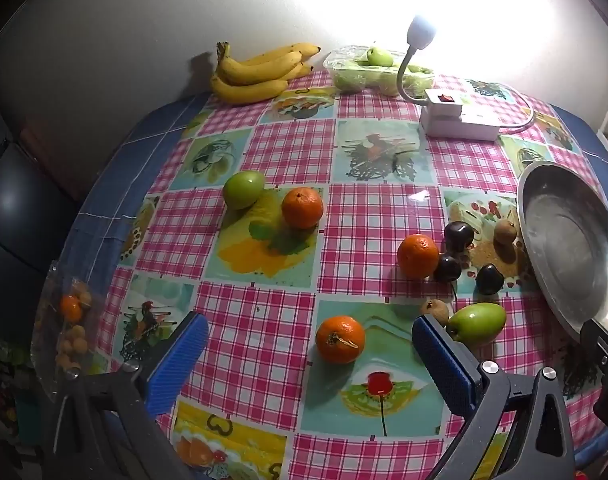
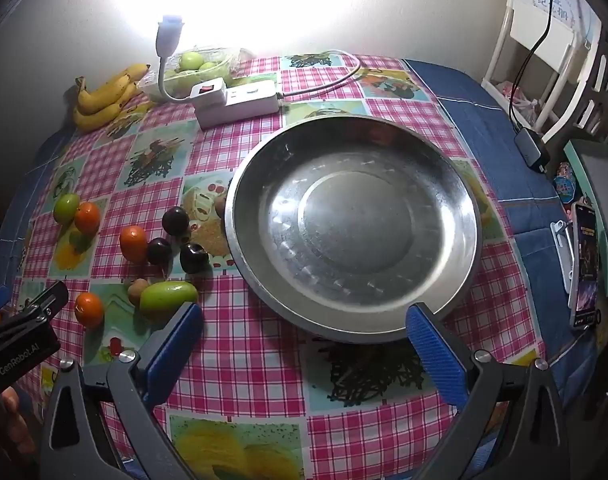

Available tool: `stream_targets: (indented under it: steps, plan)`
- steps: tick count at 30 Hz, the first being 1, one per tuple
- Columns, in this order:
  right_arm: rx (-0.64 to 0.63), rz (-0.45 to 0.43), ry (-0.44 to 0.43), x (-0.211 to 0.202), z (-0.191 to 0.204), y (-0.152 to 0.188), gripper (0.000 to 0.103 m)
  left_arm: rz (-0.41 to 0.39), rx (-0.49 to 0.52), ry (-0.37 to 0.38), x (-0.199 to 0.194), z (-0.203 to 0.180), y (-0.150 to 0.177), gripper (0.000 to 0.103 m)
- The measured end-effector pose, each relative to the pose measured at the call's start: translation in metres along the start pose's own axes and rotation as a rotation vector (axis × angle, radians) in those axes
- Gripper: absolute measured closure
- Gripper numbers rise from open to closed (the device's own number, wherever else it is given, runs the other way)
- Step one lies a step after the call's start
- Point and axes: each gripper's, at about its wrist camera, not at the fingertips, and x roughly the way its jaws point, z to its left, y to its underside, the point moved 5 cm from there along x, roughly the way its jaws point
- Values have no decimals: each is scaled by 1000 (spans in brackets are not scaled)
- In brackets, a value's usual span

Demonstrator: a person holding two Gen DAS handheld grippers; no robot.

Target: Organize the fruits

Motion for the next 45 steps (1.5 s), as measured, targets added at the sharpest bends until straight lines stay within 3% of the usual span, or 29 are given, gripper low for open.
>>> stream_targets:
  steps: [6,45]
  plan:
    - [-11,-7,23,-1,2,0,2,29,-20,25,4,2,-1,0]
    - [-15,-2,25,1,2,1,2,26,-21,20,9,1,9,0]
